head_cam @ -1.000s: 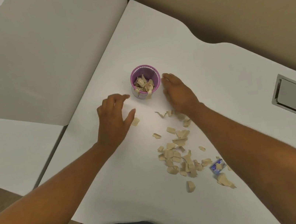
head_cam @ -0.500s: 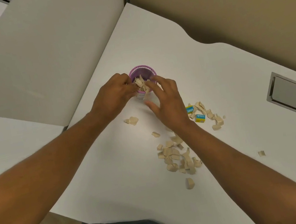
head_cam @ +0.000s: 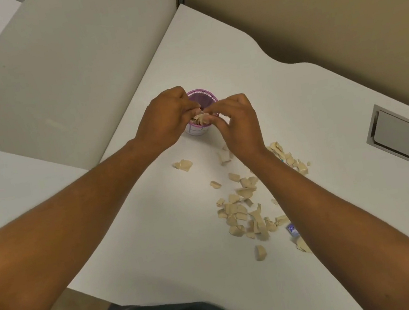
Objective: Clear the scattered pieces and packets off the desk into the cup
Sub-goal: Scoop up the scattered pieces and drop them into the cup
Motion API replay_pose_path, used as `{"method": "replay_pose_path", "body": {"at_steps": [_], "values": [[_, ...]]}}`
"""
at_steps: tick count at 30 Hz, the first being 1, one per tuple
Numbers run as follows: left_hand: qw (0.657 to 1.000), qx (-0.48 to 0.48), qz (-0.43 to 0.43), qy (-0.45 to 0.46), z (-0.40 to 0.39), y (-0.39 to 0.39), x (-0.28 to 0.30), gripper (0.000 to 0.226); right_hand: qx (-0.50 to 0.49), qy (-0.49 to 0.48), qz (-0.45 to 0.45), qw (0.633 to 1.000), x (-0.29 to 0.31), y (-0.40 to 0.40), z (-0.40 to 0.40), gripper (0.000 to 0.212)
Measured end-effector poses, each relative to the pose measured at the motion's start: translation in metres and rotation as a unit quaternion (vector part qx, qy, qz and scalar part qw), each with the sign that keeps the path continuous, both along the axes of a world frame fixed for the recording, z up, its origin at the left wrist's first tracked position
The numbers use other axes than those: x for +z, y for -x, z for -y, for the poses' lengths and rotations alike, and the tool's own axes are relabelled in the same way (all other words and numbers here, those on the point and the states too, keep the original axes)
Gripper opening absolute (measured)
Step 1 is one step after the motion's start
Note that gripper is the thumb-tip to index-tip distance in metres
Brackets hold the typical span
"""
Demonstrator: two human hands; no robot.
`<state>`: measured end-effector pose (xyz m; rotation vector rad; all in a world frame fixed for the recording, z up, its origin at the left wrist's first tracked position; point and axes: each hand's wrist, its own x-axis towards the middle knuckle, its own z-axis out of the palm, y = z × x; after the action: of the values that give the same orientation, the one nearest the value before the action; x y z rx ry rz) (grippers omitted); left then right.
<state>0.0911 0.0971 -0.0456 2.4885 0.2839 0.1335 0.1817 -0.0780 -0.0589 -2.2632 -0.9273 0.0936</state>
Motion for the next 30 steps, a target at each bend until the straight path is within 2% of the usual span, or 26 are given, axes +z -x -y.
{"method": "replay_pose_path", "body": {"at_steps": [5, 7, 10, 12, 15, 17, 19, 22, 27, 30], "values": [[0.992, 0.106, 0.035, 0.056, 0.005, 0.013, -0.012, 0.029, 0.048, 0.077, -0.031, 0.995, 0.008, -0.016, -0.015, 0.021], [0.987, 0.137, 0.036, 0.076, 0.009, 0.026, -0.017, 0.027, 0.038, 0.081, -0.036, 0.995, 0.010, -0.023, -0.014, 0.021], [0.987, 0.139, -0.012, 0.082, 0.020, 0.053, -0.032, 0.026, -0.047, 0.063, -0.029, 0.996, 0.005, -0.028, 0.008, 0.026], [0.984, 0.146, -0.055, 0.085, 0.032, 0.070, -0.044, 0.028, -0.094, 0.103, -0.050, 0.989, -0.008, -0.025, 0.029, 0.030], [0.972, 0.188, -0.101, 0.103, 0.053, 0.090, -0.056, 0.031, -0.090, 0.200, -0.110, 0.969, -0.034, -0.007, 0.053, 0.038], [0.966, 0.200, -0.123, 0.108, 0.068, 0.098, -0.061, 0.038, -0.057, 0.255, -0.121, 0.958, -0.048, 0.011, 0.062, 0.051], [0.962, 0.193, -0.156, 0.113, 0.082, 0.101, -0.064, 0.050, -0.025, 0.297, -0.095, 0.950, -0.059, 0.031, 0.067, 0.060], [0.964, 0.147, -0.176, 0.131, 0.099, 0.099, -0.068, 0.060, 0.023, 0.312, -0.057, 0.948, -0.069, 0.058, 0.074, 0.058], [0.967, 0.027, -0.192, 0.164, 0.119, 0.092, -0.073, 0.060, 0.058, 0.313, -0.018, 0.948, -0.072, 0.093, 0.098, 0.046], [0.959, -0.008, -0.190, 0.210, 0.125, 0.092, -0.076, 0.059, 0.055, 0.276, -0.022, 0.959, -0.067, 0.102, 0.116, 0.042]]}}
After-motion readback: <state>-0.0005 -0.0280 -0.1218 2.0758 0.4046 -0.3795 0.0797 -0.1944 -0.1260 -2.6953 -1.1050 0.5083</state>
